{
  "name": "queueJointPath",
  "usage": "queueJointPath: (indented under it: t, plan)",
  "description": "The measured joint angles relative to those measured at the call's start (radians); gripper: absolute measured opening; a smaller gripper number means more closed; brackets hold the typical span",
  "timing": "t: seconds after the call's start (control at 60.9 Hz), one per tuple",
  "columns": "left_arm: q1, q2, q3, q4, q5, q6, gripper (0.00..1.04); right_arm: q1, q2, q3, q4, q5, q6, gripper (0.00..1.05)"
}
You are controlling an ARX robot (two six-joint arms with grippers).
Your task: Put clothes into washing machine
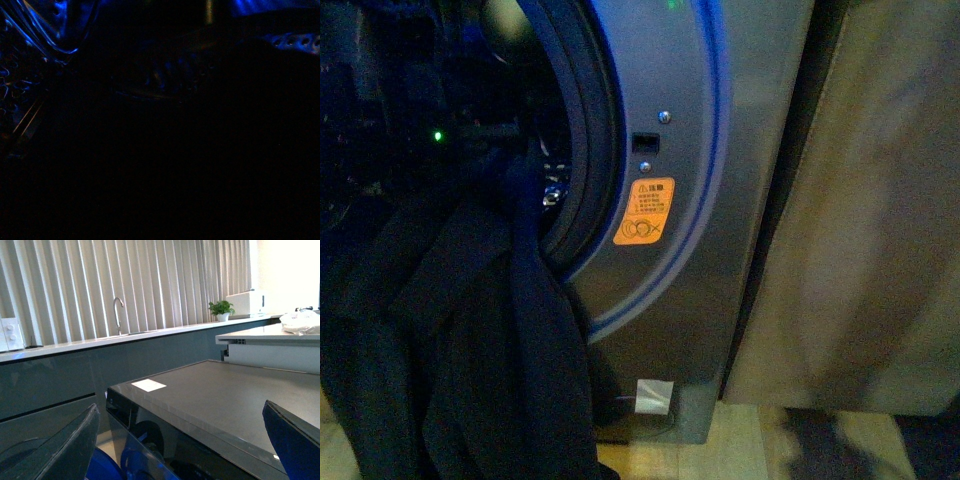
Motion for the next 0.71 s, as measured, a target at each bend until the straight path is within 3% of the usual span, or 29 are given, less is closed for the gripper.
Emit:
queueJointPath:
  t: [0.378,0.706]
  plan:
    - [0.007,0.264,0.517,-0.238,-0.027,0.014,0.09,0.0,0.0,0.0,0.0,0.0,0.0,0.97]
    - [-0.01,0.463,0.972,-0.254,-0.122,0.066,0.09,0.0,0.0,0.0,0.0,0.0,0.0,0.97]
